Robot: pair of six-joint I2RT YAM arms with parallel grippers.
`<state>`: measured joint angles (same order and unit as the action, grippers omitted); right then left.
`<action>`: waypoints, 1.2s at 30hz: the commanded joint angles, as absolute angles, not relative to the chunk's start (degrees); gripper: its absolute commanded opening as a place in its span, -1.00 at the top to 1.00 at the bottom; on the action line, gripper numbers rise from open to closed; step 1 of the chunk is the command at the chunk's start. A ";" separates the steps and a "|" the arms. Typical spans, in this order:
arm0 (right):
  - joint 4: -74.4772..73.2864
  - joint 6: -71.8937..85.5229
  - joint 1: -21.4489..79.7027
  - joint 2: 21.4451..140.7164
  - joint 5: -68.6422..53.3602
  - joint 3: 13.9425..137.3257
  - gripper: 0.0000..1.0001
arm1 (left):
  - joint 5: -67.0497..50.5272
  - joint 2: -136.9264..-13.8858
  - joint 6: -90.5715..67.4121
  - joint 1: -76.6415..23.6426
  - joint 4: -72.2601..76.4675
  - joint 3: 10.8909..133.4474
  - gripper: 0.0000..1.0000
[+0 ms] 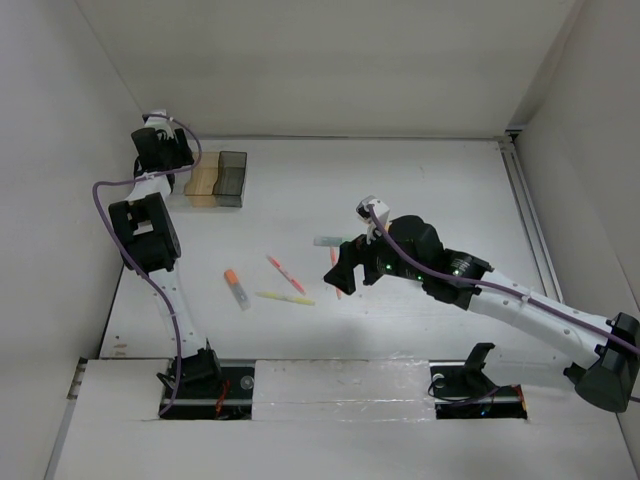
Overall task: Sort the stationery into containers
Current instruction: Place the stationery in the storage box.
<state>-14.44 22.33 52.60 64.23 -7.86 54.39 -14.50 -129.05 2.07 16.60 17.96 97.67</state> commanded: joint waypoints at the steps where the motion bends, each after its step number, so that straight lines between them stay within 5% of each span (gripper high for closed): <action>1: -10.90 21.45 53.00 63.90 -7.47 56.43 -1.00 | -15.64 -128.14 1.49 16.79 22.85 101.34 1.00; 17: -10.90 21.97 53.00 62.84 -8.00 55.37 -1.00 | -15.03 -128.67 2.54 16.79 22.85 100.02 0.79; 21: -10.90 21.97 53.00 62.31 -8.00 55.37 -1.00 | -14.51 -128.06 3.16 16.26 23.38 98.79 0.52; 25: -10.90 21.97 53.00 61.70 -7.47 54.84 -1.00 | -13.98 -128.06 3.16 15.73 23.38 98.79 0.46; 29: -10.90 21.97 53.00 61.70 -7.47 54.84 -1.00 | -13.97 -128.06 3.16 15.73 23.38 98.26 0.06; 36: -10.90 22.50 53.00 61.17 -7.47 54.32 -1.00 | -13.36 -127.53 3.69 15.73 23.91 97.21 -0.09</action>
<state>-14.44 22.35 52.60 62.57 -7.86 54.37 -13.39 -129.82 2.98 15.75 18.33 97.65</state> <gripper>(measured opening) 0.999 0.596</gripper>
